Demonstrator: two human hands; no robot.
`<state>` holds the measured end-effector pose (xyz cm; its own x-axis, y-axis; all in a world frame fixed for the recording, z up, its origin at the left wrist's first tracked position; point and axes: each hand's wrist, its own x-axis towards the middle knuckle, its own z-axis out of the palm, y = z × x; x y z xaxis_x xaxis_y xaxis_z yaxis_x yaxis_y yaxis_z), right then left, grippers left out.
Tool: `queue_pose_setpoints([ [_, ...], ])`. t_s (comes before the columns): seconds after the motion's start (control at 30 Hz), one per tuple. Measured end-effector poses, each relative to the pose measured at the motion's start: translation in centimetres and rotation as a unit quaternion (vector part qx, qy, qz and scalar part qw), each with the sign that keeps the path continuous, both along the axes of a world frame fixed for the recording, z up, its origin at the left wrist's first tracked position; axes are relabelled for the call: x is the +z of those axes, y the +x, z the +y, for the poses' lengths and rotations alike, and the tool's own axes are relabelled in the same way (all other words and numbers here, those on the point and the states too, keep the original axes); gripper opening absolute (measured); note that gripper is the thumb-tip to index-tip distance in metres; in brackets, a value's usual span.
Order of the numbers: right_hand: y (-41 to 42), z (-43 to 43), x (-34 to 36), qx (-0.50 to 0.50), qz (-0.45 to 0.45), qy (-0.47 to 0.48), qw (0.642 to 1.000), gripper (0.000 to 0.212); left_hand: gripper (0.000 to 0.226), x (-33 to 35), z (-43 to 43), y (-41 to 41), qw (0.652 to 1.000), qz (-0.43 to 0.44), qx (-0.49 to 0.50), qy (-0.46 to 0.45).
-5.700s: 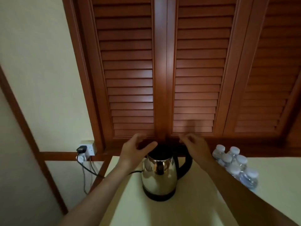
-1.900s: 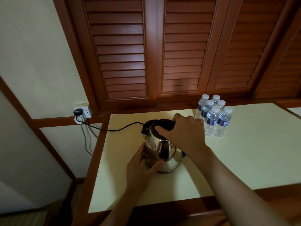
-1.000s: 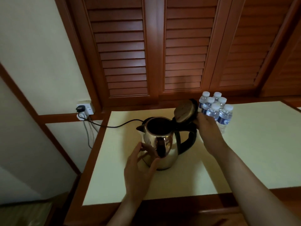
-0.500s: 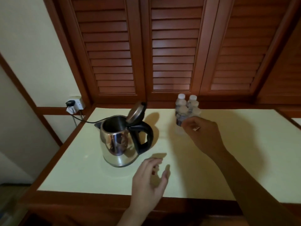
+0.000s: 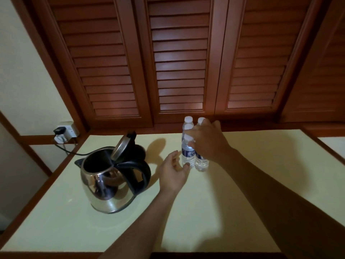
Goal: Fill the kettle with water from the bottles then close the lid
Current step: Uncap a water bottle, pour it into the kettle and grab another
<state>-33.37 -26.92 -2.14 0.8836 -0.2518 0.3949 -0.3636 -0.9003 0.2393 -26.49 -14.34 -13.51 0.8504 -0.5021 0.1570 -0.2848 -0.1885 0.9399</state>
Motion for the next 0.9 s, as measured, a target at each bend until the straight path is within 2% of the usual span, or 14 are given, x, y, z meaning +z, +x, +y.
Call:
queue_pose_setpoints([
  [0.1, 0.8, -0.5, -0.3, 0.0, 0.024, -0.009, 1.0, 0.029, 0.056, -0.5, -0.8, 0.3, 1.0, -0.001, -0.004, 0.002],
  [0.17, 1.0, -0.8, -0.3, 0.019, 0.017, -0.007, 1.0, 0.019, 0.051, -0.5, -0.9, 0.3, 1.0, -0.003, -0.01, 0.0],
  [0.33, -0.3, 0.0, 0.8, 0.082, -0.005, 0.021, 0.996, 0.019, 0.052, -0.6, -0.2, -0.5, 1.0, 0.006, -0.021, -0.02],
  [0.53, -4.2, 2.4, 3.1, 0.104, -0.028, 0.148, 0.983, 0.021, 0.039, 0.6, 3.1, -3.3, 0.997, 0.03, -0.044, -0.049],
  [0.63, -6.6, 3.5, 4.3, 0.111, -0.026, 0.225, 0.968, 0.032, 0.036, 2.1, 5.8, -5.4, 0.995, 0.032, -0.074, -0.06],
  [0.73, -7.9, 5.5, 5.5, 0.121, -0.028, 0.33, 0.936, 0.044, 0.038, 3.4, 9.0, -7.0, 0.992, 0.021, -0.094, -0.081],
  [0.8, -8.0, 7.0, 5.9, 0.116, -0.04, 0.34, 0.932, 0.053, 0.04, 4.1, 10.7, -7.5, 0.991, 0.02, -0.104, -0.085],
  [0.9, -7.4, 9.4, 6.3, 0.085, -0.069, 0.289, 0.951, 0.061, 0.036, 4.3, 13.1, -7.1, 0.989, 0.019, -0.107, -0.098],
])
